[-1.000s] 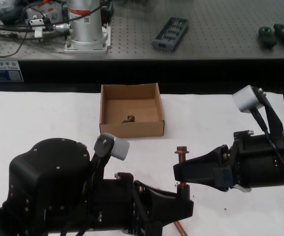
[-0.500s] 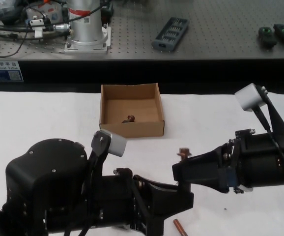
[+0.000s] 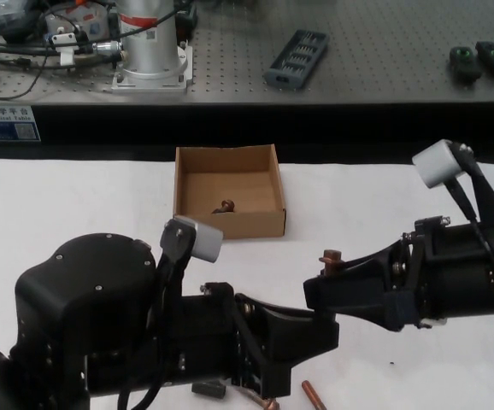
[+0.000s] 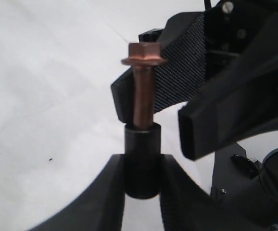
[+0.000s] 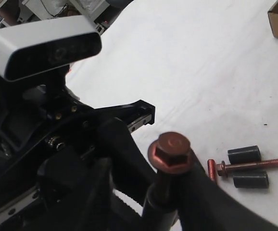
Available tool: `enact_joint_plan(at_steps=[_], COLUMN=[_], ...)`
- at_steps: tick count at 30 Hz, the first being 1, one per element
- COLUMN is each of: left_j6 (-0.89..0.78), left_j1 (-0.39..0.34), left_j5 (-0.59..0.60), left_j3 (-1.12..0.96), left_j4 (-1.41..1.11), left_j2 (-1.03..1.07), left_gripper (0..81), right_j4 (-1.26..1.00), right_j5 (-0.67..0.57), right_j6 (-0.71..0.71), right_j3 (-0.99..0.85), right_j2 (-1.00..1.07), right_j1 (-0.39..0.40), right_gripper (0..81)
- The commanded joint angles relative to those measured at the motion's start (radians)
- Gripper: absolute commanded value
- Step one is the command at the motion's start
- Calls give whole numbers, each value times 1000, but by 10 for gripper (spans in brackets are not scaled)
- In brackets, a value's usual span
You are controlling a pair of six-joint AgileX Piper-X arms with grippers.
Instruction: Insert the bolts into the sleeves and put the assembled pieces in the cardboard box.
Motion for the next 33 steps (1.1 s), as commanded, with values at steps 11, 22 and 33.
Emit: enact_joint_plan(at_steps=[11, 22, 33], left_j6=[-25, -101, -92], left_j1=[31, 10, 9], left_j5=[-326, -306, -203], left_j3=[-58, -58, -58], left_j4=[-273, -273, -265], left_j2=[-22, -22, -22], left_gripper=[59, 59, 59], right_j4=[74, -84, -20], right_j5=[-67, -78, -7], right_j6=[7, 90, 71], right_j3=[-23, -23, -19], right_j2=[9, 9, 9], right_j1=[19, 85, 108], right_gripper=[316, 316, 316])
